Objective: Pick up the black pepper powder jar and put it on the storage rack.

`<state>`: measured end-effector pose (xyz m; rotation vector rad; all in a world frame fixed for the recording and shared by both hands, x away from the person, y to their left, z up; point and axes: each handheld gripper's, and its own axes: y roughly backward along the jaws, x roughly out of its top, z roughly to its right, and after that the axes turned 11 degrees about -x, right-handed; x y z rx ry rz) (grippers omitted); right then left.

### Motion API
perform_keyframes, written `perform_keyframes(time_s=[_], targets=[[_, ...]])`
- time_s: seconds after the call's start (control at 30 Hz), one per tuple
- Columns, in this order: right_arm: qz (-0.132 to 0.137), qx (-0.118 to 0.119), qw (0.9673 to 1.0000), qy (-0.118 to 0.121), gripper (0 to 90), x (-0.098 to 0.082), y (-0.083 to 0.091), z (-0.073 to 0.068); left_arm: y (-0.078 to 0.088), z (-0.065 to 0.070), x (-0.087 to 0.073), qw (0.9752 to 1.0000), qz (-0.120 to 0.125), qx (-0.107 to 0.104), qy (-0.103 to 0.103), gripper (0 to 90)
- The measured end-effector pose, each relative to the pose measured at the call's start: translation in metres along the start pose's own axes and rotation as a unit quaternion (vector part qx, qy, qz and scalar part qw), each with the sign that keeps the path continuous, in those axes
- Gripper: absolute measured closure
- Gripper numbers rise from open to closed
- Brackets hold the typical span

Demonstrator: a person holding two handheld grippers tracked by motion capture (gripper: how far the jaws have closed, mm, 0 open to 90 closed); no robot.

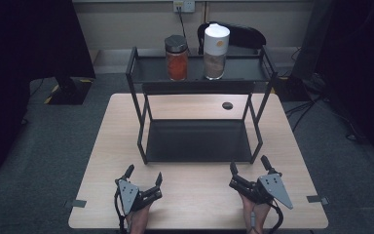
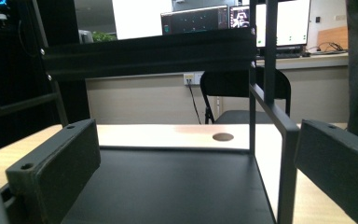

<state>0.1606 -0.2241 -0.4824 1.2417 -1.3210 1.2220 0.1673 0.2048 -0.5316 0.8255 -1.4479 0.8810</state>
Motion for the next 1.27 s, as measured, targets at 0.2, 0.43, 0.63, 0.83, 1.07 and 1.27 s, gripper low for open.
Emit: perform_keyframes(time_s=[0.2, 0.43, 0.63, 0.83, 1.07, 1.27], targets=[[-0.004, -0.001, 1.0000, -0.005, 0.0, -0.016, 0.005, 0.004, 0.000, 0.000, 0.000, 1.0000, 0.000, 0.000, 0.000, 1.3], [-0.009, -0.003, 0.9999, 0.008, 0.0, -0.029, 0.006, 0.003, 0.000, 0.000, 0.000, 1.0000, 0.000, 0.000, 0.000, 1.2], [-0.010, -0.005, 0.9996, 0.024, 0.0, -0.039, 0.007, 0.004, 0.000, 0.000, 0.000, 1.0000, 0.000, 0.000, 0.000, 1.3], [-0.012, -0.005, 0.9996, 0.025, 0.0, -0.048, 0.008, 0.007, 0.000, 0.000, 0.000, 1.0000, 0.000, 0.000, 0.000, 1.3], [-0.006, -0.004, 0.9994, 0.034, 0.0, -0.049, 0.009, 0.006, 0.000, 0.000, 0.000, 1.0000, 0.000, -0.001, 0.000, 1.3], [-0.001, -0.001, 0.9991, 0.041, 0.5, -0.051, 0.010, 0.005, 0.000, -0.001, 0.000, 1.0000, 0.000, -0.002, 0.000, 1.2]])
